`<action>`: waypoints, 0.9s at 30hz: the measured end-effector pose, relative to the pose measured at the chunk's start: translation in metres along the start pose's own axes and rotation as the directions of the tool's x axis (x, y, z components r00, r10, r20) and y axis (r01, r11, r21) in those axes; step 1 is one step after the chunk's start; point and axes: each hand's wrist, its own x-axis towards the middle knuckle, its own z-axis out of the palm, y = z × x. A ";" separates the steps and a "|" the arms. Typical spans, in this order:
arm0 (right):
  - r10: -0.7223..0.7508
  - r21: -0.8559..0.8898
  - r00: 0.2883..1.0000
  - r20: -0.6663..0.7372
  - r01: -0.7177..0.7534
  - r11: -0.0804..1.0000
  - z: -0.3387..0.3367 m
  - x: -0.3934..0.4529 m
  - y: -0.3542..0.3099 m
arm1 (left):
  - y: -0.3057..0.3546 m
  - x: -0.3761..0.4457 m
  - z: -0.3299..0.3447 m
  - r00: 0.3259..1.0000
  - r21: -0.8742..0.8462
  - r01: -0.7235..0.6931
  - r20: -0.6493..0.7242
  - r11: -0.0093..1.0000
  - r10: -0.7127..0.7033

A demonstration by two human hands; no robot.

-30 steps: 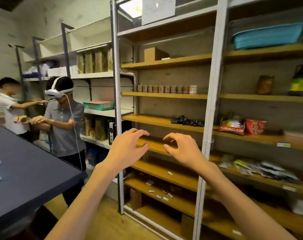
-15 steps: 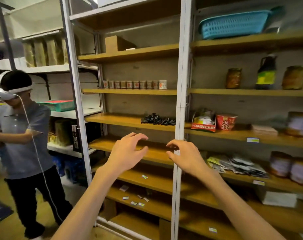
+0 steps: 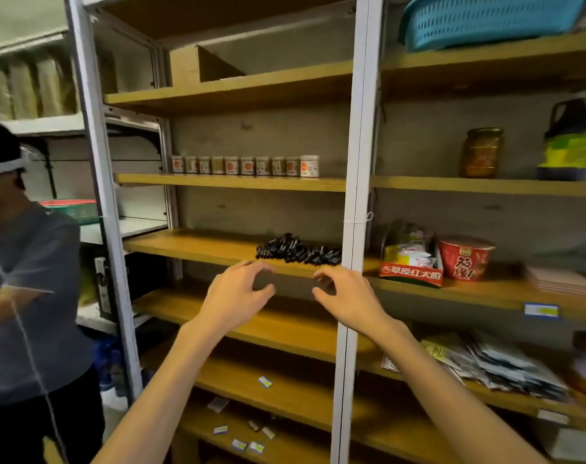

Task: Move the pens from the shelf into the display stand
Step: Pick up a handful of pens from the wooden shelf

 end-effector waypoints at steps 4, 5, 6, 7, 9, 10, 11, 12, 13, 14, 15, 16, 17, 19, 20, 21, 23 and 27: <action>0.009 0.030 1.000 0.009 -0.010 0.999 0.023 0.042 0.023 | -0.024 0.044 0.024 0.999 0.003 0.028 0.017 1.000 -0.028; 0.012 0.035 1.000 0.012 -0.012 0.999 0.028 0.050 0.030 | -0.030 0.054 0.030 0.999 0.002 0.033 0.026 0.999 -0.033; 0.018 0.044 1.000 0.015 -0.018 0.999 0.034 0.059 0.036 | -0.035 0.064 0.035 0.999 0.001 0.037 0.035 0.999 -0.037; 0.025 0.053 1.000 0.015 -0.026 0.998 0.039 0.067 0.042 | -0.040 0.074 0.041 0.998 -0.003 0.040 0.041 0.999 -0.040; 0.035 0.058 0.999 0.012 -0.036 0.998 0.050 0.084 0.053 | -0.048 0.094 0.051 0.998 -0.016 0.043 0.037 0.999 -0.043; 0.039 0.056 0.999 0.011 -0.040 0.998 0.055 0.093 0.059 | -0.051 0.104 0.057 0.999 -0.021 0.041 0.030 0.999 -0.040; 0.041 0.053 0.999 0.009 -0.041 0.998 0.059 0.103 0.064 | -0.055 0.114 0.063 0.999 -0.024 0.036 0.022 0.999 -0.036; 0.039 0.053 0.999 0.008 -0.039 0.998 0.064 0.114 0.069 | -0.058 0.123 0.069 0.999 -0.024 0.032 0.016 0.999 -0.031; 0.035 0.057 0.999 0.007 -0.036 0.998 0.068 0.125 0.074 | -0.061 0.133 0.074 0.999 -0.022 0.030 0.015 0.999 -0.030; 0.031 0.060 1.000 0.004 -0.031 0.998 0.073 0.137 0.078 | -0.065 0.144 0.080 0.999 -0.023 0.032 0.016 0.999 -0.031; 0.025 0.057 1.000 0.001 -0.025 0.998 0.078 0.148 0.083 | -0.069 0.154 0.086 0.999 -0.024 0.035 0.014 0.999 -0.035; 0.021 0.051 1.000 -0.001 -0.021 0.999 0.083 0.160 0.088 | -0.073 0.165 0.092 0.999 -0.026 0.040 0.010 0.999 -0.039; 0.018 0.045 1.000 -0.003 -0.018 0.999 0.088 0.171 0.092 | -0.077 0.176 0.097 0.999 -0.026 0.044 0.006 0.999 -0.044; 0.009 0.038 1.000 -0.011 -0.008 0.999 0.097 0.192 0.102 | -0.085 0.198 0.106 0.999 -0.009 0.046 0.007 0.999 -0.046; 0.004 0.039 1.000 -0.013 -0.003 0.999 0.102 0.201 0.106 | -0.089 0.208 0.111 0.999 0.002 0.047 0.012 0.999 -0.047; 0.001 0.041 1.000 -0.013 0.000 0.999 0.106 0.209 0.109 | -0.093 0.219 0.115 0.998 0.008 0.053 0.016 0.999 -0.053; -0.002 0.043 1.000 -0.003 0.002 0.999 0.115 0.224 0.115 | -0.101 0.240 0.122 0.997 0.005 0.076 0.014 0.997 -0.076; -0.012 0.032 1.000 0.012 0.012 0.999 0.127 0.253 0.120 | -0.116 0.273 0.138 0.992 0.003 0.120 -0.051 0.993 -0.119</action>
